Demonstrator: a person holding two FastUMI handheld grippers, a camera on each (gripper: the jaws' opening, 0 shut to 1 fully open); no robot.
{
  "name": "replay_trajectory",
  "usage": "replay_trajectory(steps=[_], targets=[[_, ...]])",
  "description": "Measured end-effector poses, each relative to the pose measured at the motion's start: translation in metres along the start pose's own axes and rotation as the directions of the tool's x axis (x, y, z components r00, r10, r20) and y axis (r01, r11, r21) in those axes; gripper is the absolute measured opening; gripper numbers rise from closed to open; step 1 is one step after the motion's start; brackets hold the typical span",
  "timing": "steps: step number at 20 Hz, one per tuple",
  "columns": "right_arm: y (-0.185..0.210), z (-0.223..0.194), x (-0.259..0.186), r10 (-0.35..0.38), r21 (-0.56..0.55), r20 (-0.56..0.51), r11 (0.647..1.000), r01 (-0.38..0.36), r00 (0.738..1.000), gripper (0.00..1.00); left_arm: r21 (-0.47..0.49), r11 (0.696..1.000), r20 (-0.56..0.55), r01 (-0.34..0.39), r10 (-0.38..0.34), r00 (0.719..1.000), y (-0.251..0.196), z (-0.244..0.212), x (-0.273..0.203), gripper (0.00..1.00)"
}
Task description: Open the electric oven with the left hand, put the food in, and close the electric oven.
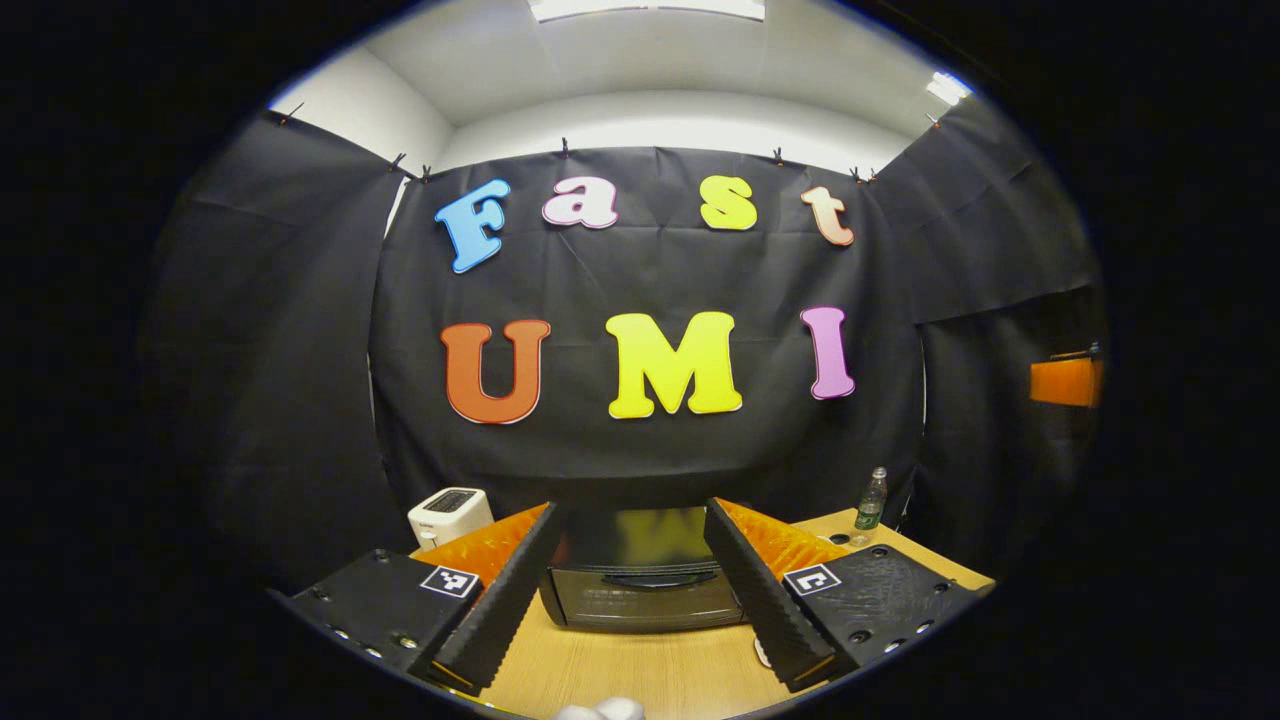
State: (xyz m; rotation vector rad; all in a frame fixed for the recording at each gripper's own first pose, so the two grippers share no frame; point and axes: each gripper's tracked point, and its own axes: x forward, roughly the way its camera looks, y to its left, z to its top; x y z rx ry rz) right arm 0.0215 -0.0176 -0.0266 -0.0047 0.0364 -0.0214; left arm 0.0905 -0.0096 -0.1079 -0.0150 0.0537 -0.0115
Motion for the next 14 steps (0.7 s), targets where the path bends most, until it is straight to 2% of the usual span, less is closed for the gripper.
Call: replay_trajectory(steps=[1,6,10,11,14], targets=[[-0.004,0.0,0.0,-0.008,-0.013,0.0,1.0,0.008,1.0,0.96,-0.01,1.0,-0.012,0.008,-0.008,1.0,-0.003,-0.013,0.01,0.95],[-0.018,-0.007,0.005,-0.045,-0.04,-0.02,0.998,0.044,0.999,0.99,-0.045,0.999,-0.082,0.01,-0.014,0.997,-0.01,-0.068,0.064,0.95],[-0.026,-0.021,0.014,-0.071,-0.043,-0.057,0.997,0.069,0.996,0.99,-0.023,0.999,-0.111,0.031,-0.033,0.993,-0.023,-0.097,0.107,0.95],[-0.026,-0.025,0.017,-0.075,-0.039,-0.069,0.997,0.073,0.995,0.96,-0.014,0.999,-0.121,0.038,-0.04,0.992,-0.027,-0.106,0.116,0.95],[-0.027,-0.037,0.024,-0.085,-0.039,-0.096,0.996,0.081,0.992,0.99,-0.004,0.998,-0.155,0.055,-0.055,0.986,-0.037,-0.13,0.14,0.95]])
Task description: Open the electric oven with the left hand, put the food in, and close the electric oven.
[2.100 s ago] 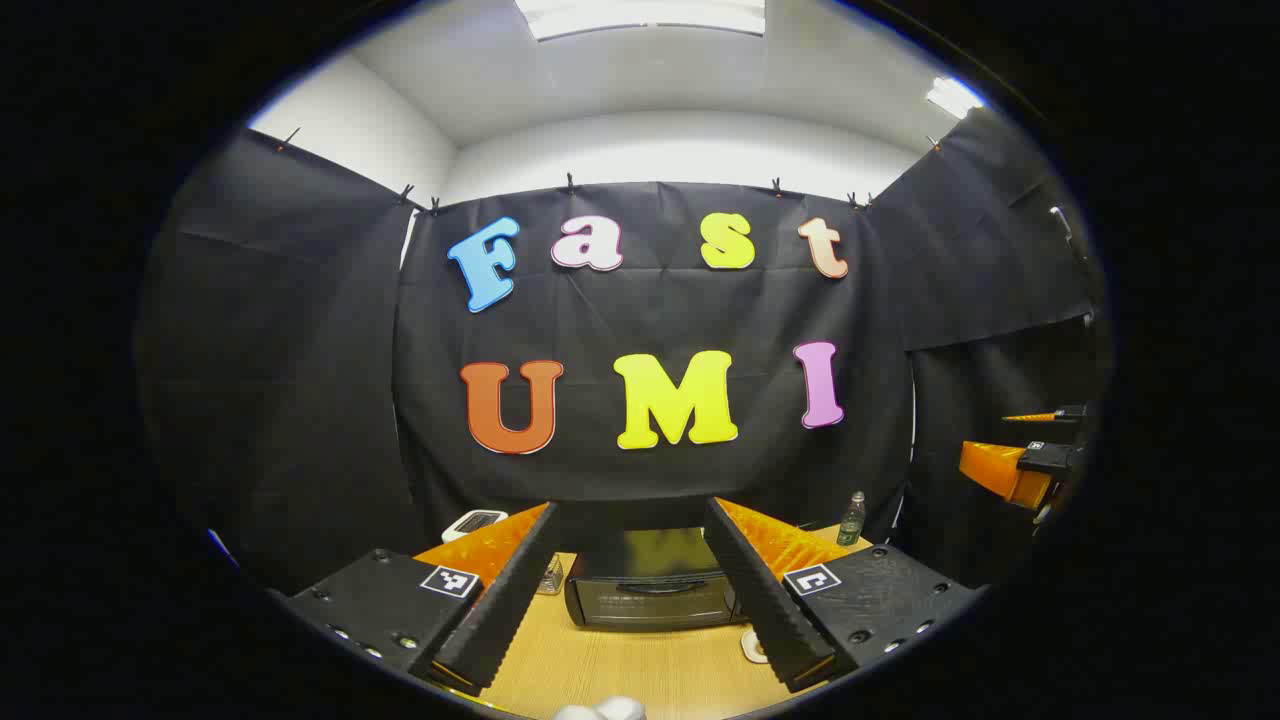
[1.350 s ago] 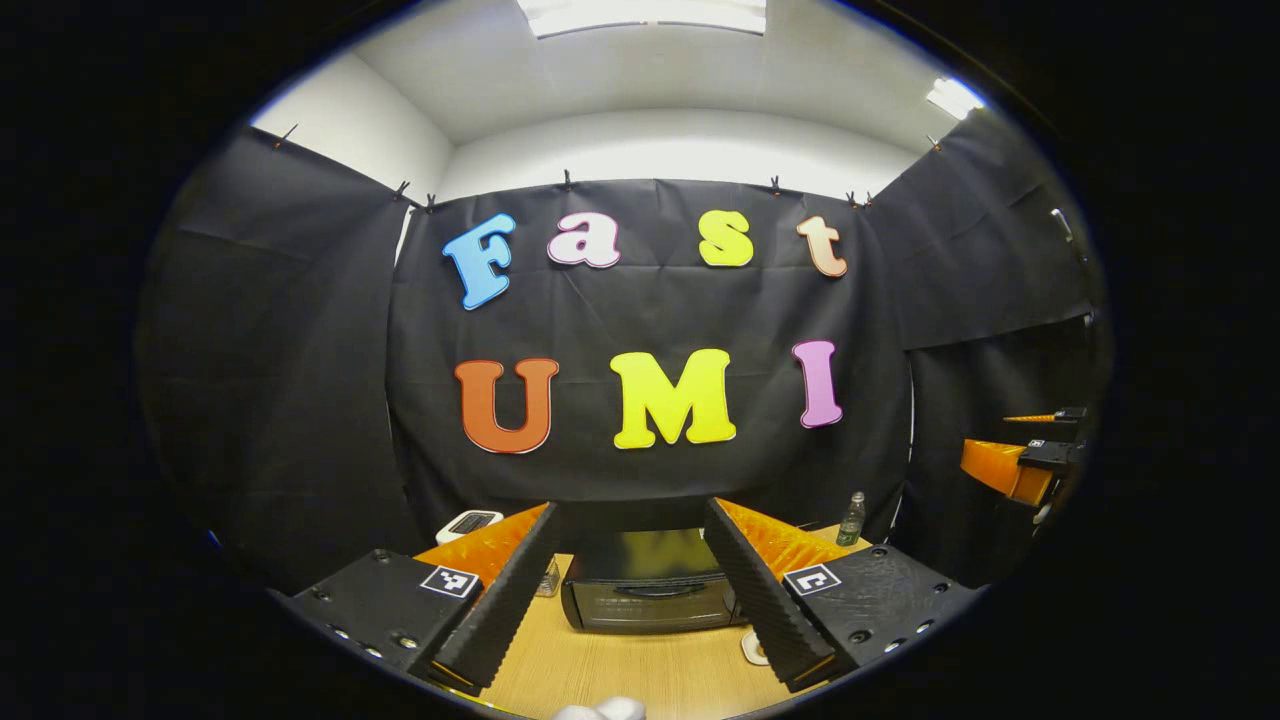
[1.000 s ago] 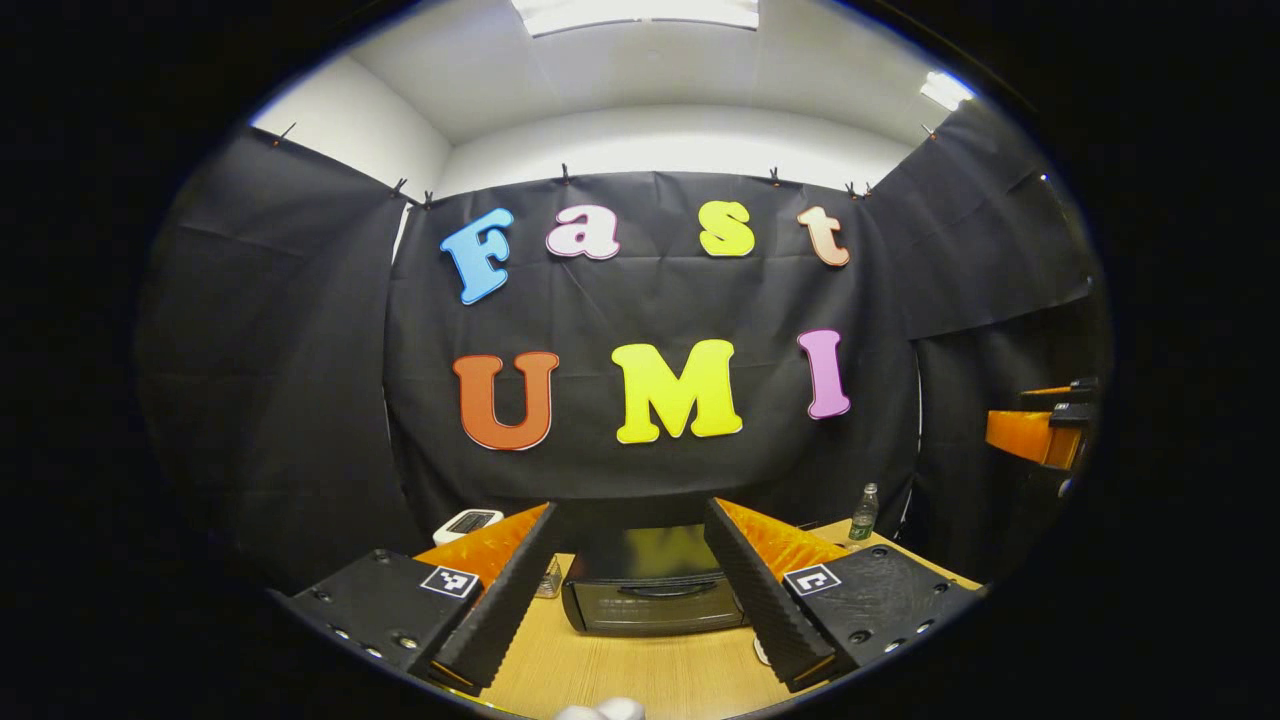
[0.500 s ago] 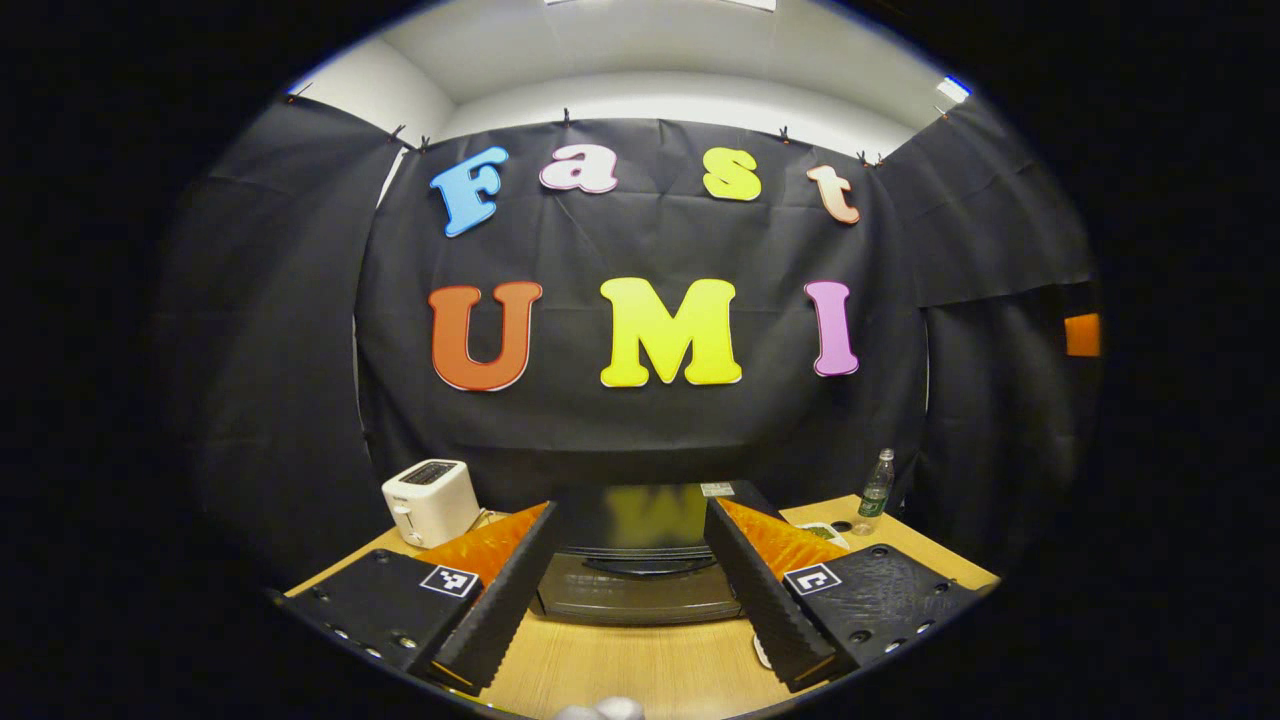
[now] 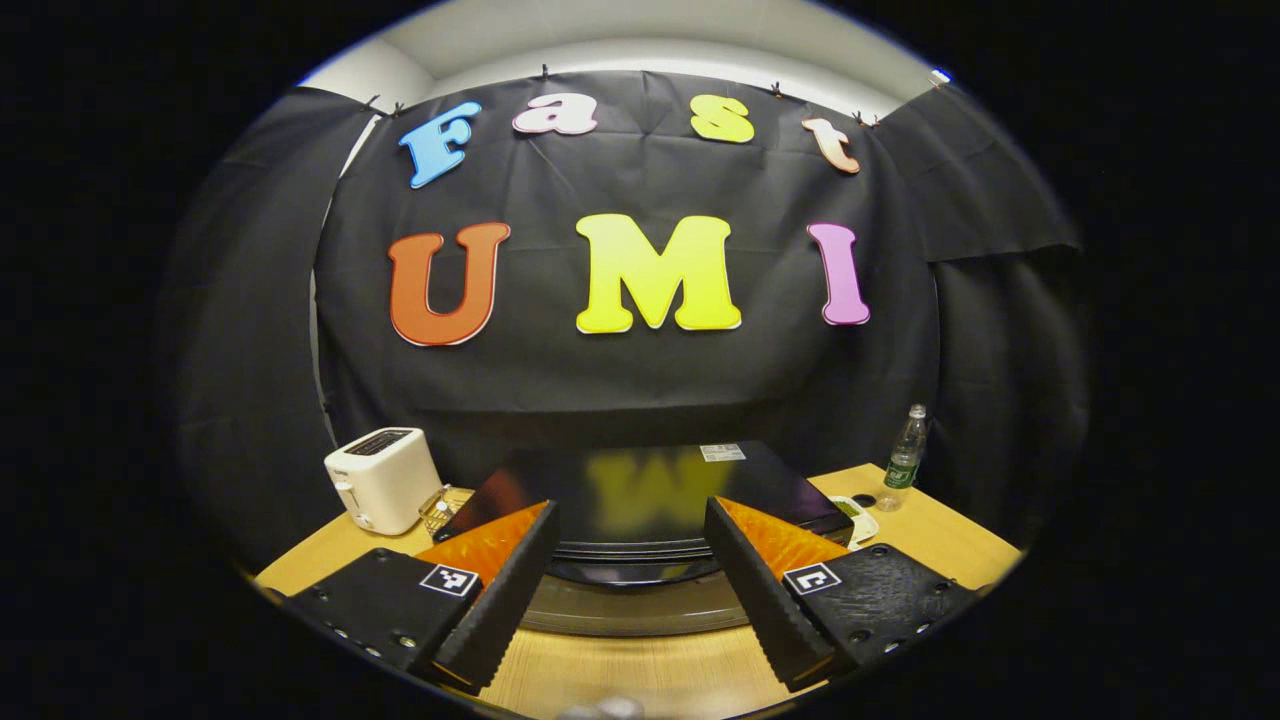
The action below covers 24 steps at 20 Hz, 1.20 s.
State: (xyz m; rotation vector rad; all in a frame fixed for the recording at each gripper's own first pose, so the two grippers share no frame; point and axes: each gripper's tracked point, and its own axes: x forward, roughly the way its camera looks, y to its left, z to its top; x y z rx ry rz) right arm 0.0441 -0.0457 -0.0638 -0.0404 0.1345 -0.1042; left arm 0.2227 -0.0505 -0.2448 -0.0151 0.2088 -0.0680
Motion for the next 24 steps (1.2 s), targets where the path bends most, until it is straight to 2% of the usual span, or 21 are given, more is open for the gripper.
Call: replay_trajectory(steps=[4,5,6,9,15,24], targets=[[0.002,-0.008,0.009,0.0,0.003,-0.027,1.0,0.0,1.0,0.96,0.009,1.0,-0.061,0.003,-0.002,0.998,-0.002,-0.03,0.023,0.95],[0.002,-0.009,0.011,0.0,0.0,-0.03,1.0,0.0,1.0,0.96,0.008,1.0,-0.073,0.003,-0.002,0.997,-0.002,-0.035,0.027,1.0],[0.003,-0.011,0.012,0.002,0.0,-0.034,1.0,-0.002,0.999,0.96,0.013,1.0,-0.084,0.0,0.001,0.996,-0.002,-0.04,0.028,0.95],[0.003,-0.016,0.015,0.005,0.001,-0.047,1.0,-0.005,0.999,0.96,0.016,1.0,-0.093,-0.002,0.004,0.996,0.001,-0.046,0.034,0.96],[0.003,-0.022,0.017,0.012,0.002,-0.064,1.0,-0.012,0.998,0.96,0.016,1.0,-0.091,-0.01,0.011,0.996,0.001,-0.049,0.022,0.98],[0.013,-0.028,0.013,0.06,0.009,-0.068,0.998,-0.059,0.996,0.96,0.009,1.0,-0.1,-0.008,0.009,0.995,0.0,-0.064,-0.014,0.98]])
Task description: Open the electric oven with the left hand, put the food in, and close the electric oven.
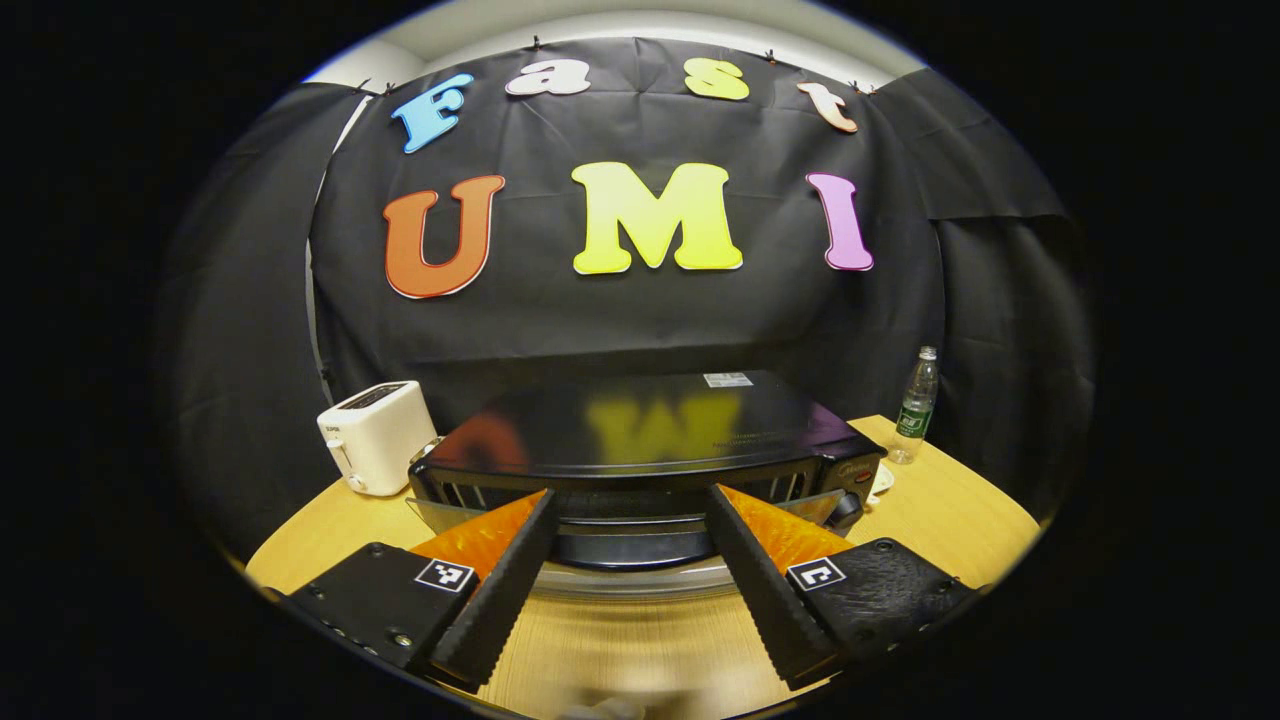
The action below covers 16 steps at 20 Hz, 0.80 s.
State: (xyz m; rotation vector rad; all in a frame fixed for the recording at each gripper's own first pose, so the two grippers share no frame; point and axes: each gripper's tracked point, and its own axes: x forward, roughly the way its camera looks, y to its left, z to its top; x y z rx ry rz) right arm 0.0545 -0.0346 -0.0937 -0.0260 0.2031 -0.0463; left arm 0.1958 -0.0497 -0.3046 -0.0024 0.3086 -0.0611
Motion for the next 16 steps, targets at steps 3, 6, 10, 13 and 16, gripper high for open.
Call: replay_trajectory(steps=[3,6,10,13,16], targets=[[0.004,-0.003,-0.004,0.016,0.005,-0.004,1.0,-0.016,1.0,0.97,-0.006,1.0,-0.015,-0.001,0.001,1.0,0.0,-0.011,-0.015,0.98],[0.006,-0.011,-0.009,0.029,0.003,-0.011,1.0,-0.029,1.0,0.96,-0.003,1.0,-0.033,-0.004,0.004,0.999,-0.001,-0.026,-0.031,0.98],[0.008,-0.018,-0.018,0.044,-0.005,-0.017,0.999,-0.044,0.999,0.96,-0.004,1.0,-0.065,-0.009,0.008,0.998,-0.002,-0.052,-0.054,0.98],[0.009,-0.023,-0.023,0.051,-0.008,-0.024,0.999,-0.051,0.998,0.96,-0.006,1.0,-0.097,-0.009,0.009,0.995,-0.002,-0.072,-0.065,0.98],[0.01,-0.031,-0.024,0.057,-0.009,-0.037,0.998,-0.058,0.998,0.96,-0.007,1.0,-0.114,-0.007,0.007,0.993,-0.005,-0.087,-0.073,0.98]])
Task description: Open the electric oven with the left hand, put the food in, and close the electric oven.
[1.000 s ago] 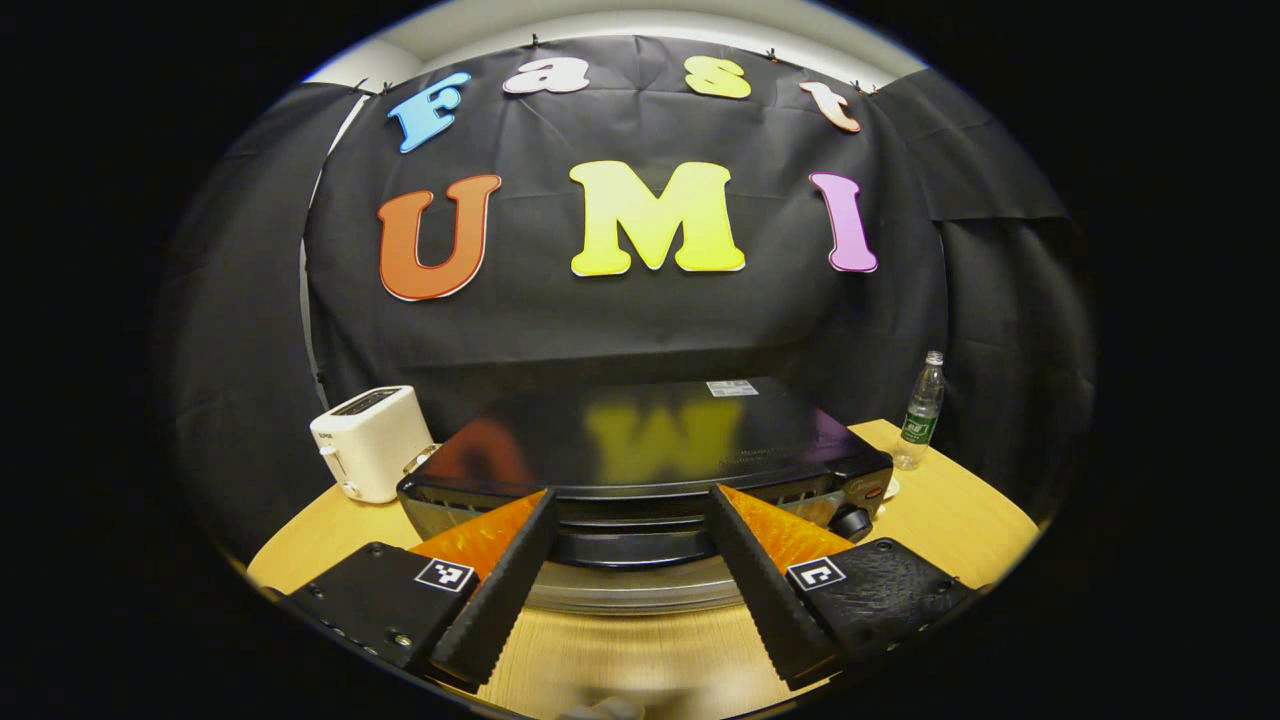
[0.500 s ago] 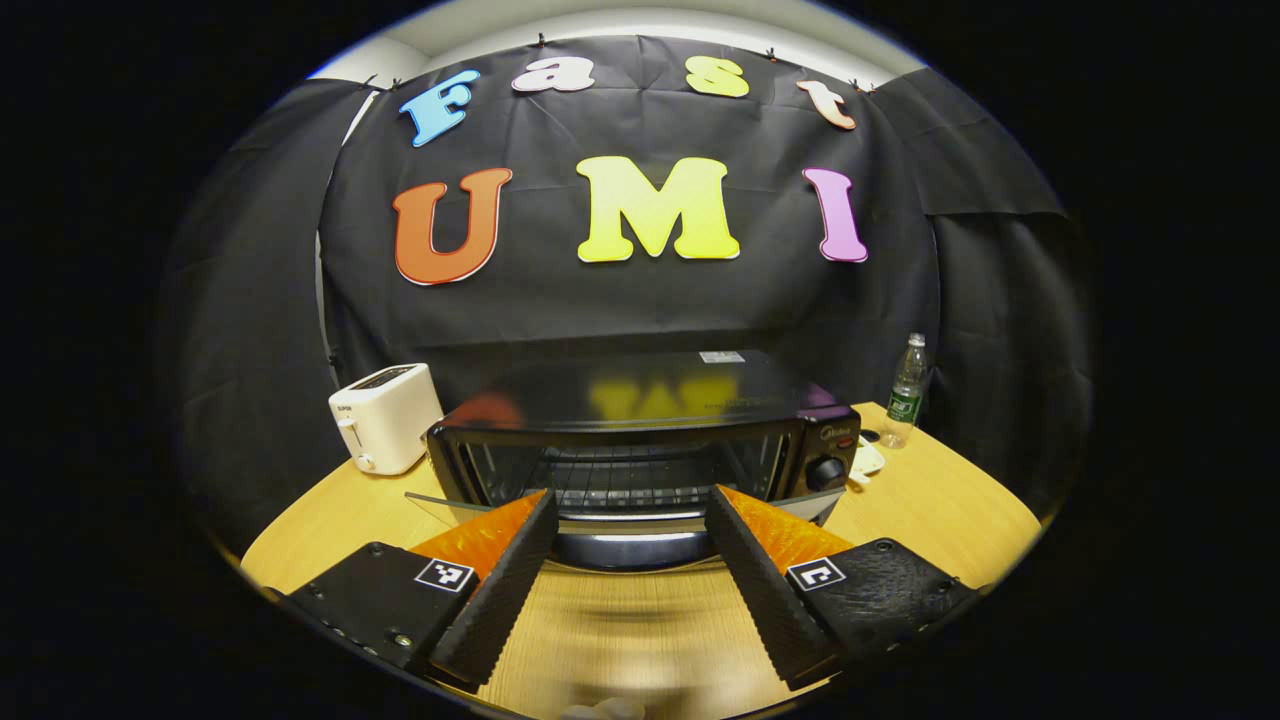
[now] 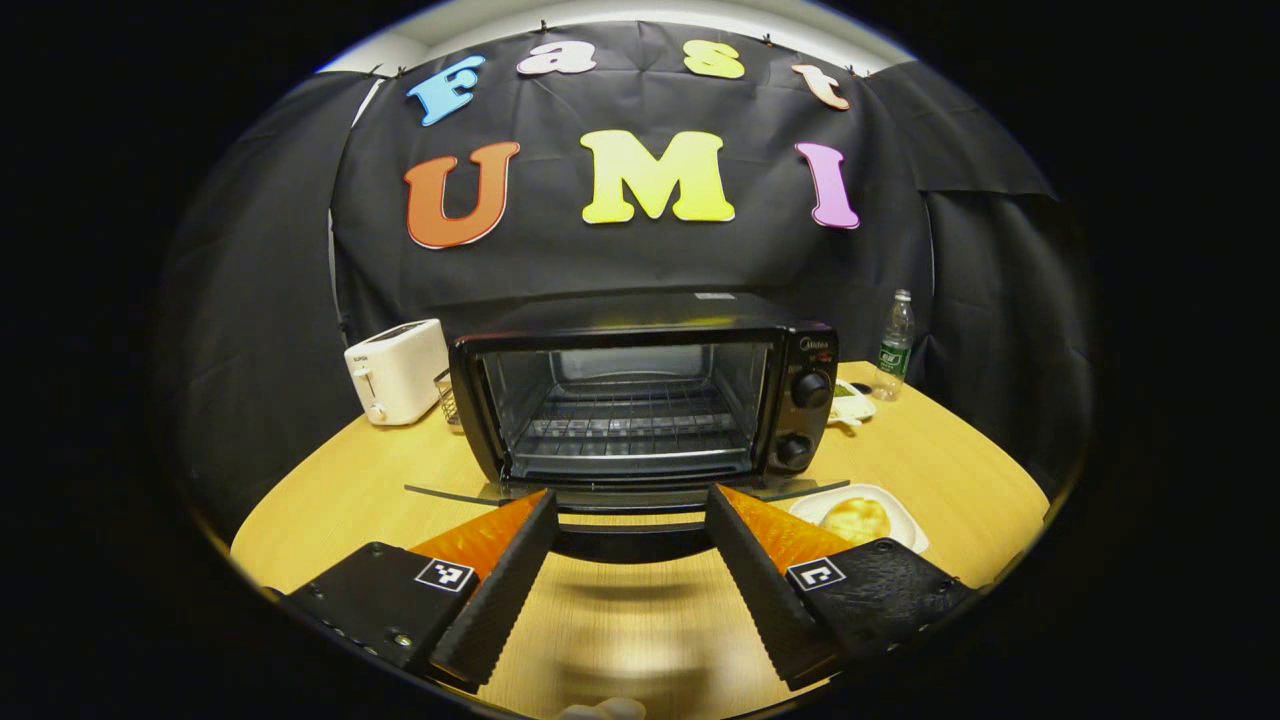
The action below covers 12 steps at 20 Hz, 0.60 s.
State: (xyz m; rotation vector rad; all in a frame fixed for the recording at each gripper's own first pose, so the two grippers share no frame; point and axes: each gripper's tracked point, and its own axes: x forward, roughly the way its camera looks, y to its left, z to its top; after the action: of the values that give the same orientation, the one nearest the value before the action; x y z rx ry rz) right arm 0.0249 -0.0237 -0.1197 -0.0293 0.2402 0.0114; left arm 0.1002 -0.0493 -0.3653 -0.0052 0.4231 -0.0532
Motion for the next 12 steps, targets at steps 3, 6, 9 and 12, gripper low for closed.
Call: replay_trajectory(steps=[3,6,9,12], targets=[[0.003,-0.008,0.001,0.008,-0.003,-0.014,1.0,-0.008,1.0,0.96,0.003,1.0,-0.006,0.004,-0.004,1.0,-0.001,-0.009,-0.003,0.98],[0.007,-0.017,0.004,0.016,-0.002,-0.031,1.0,-0.016,0.999,0.96,0.0,1.0,-0.024,0.004,-0.004,1.0,-0.001,-0.022,-0.004,0.98],[0.009,-0.02,0.006,0.022,-0.002,-0.039,1.0,-0.022,0.999,0.96,-0.003,1.0,-0.066,0.009,-0.009,0.998,-0.002,-0.043,-0.005,0.98],[0.007,-0.023,0.006,0.018,-0.004,-0.044,1.0,-0.018,0.999,0.96,-0.04,0.999,-0.127,0.014,-0.019,0.992,-0.001,-0.071,-0.004,0.98]])
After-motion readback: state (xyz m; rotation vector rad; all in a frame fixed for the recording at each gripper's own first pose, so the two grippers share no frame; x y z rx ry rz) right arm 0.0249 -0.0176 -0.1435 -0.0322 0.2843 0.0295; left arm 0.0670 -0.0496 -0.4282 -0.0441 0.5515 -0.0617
